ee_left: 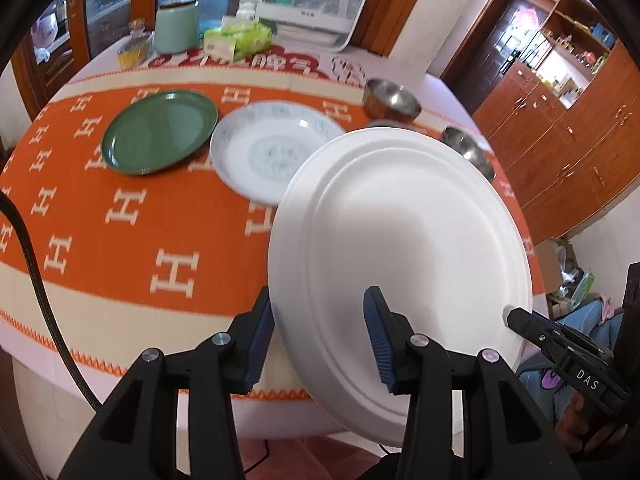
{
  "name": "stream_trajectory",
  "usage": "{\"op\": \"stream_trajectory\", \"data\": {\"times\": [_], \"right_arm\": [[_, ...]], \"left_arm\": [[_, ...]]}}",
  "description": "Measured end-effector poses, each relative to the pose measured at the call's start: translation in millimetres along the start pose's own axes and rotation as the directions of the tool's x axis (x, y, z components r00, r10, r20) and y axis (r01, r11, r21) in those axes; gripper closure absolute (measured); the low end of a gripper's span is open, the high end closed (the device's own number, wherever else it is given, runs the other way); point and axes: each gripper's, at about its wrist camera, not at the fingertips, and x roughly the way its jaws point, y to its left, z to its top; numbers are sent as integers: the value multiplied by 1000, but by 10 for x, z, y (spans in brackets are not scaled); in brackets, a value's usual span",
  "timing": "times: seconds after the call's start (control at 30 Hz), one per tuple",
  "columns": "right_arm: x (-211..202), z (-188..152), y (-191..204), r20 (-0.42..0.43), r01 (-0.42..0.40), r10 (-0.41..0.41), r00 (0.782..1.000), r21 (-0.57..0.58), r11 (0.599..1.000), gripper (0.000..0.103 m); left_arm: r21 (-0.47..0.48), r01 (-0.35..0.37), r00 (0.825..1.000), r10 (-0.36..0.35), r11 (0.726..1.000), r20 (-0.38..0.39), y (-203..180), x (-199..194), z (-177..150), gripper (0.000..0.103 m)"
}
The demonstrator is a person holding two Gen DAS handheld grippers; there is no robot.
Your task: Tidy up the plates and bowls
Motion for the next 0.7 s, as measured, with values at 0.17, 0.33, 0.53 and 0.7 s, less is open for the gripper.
{"op": "stream_trajectory", "data": {"times": [0.17,0.33,0.53,0.7], "right_arm": [[164,-159,-31,-70,7,-6,998,7,1000,79],[311,-267,-41,-126,21,-21,992,0,1000,79],[422,-298,-35,-170,79,-80,982,-15,997,75],[471,-274,-76,-173,105,-104,980,-5,995,75]], "left_arm": [[-9,-33,997,33,999,-68,50,161,-164,60],[-8,-77,987,75,997,-145,76,343,-288,60],[63,-143,965,154,988,-214,-24,573,-284,60],[51,-139,960,148,989,-239,-49,699,-178,60]]}}
